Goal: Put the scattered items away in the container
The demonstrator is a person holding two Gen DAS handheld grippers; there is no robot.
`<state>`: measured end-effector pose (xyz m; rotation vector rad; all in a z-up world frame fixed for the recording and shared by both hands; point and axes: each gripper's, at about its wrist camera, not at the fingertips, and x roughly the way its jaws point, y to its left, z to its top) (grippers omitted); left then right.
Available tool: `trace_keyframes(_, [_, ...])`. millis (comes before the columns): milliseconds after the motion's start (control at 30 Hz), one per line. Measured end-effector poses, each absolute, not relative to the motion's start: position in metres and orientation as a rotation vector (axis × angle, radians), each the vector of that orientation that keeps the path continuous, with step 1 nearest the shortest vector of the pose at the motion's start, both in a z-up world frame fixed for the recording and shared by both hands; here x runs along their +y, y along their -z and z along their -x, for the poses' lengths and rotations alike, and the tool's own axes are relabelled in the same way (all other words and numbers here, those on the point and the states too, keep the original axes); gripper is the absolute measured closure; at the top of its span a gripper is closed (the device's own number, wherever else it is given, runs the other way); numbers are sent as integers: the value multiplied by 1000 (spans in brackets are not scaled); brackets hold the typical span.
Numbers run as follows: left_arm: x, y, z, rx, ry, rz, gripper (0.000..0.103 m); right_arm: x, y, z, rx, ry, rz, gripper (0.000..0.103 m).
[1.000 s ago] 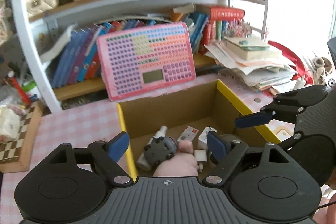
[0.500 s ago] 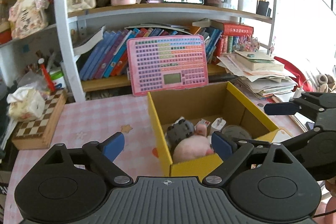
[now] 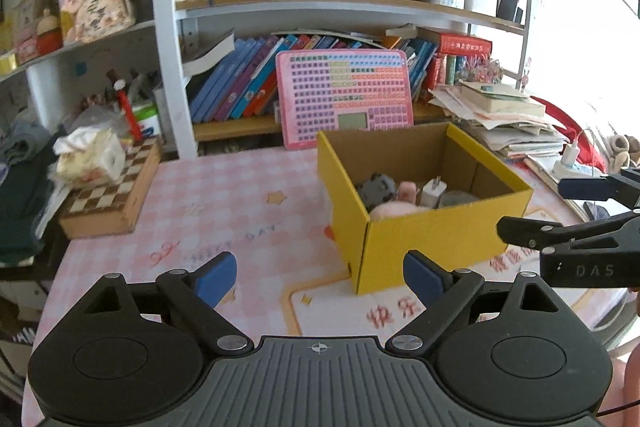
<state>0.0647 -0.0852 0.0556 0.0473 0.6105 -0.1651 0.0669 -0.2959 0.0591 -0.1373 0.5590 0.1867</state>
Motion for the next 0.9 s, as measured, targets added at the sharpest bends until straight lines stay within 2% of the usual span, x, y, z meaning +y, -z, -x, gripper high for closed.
trace_keyframes(633, [-58,-14,22,717,88,-23,10,-264,-9,30,694,-99,50,11])
trace_keyframes(900, [-52,-5,50,751,79,-65,10,-244,-7,52,706,-144,83,8])
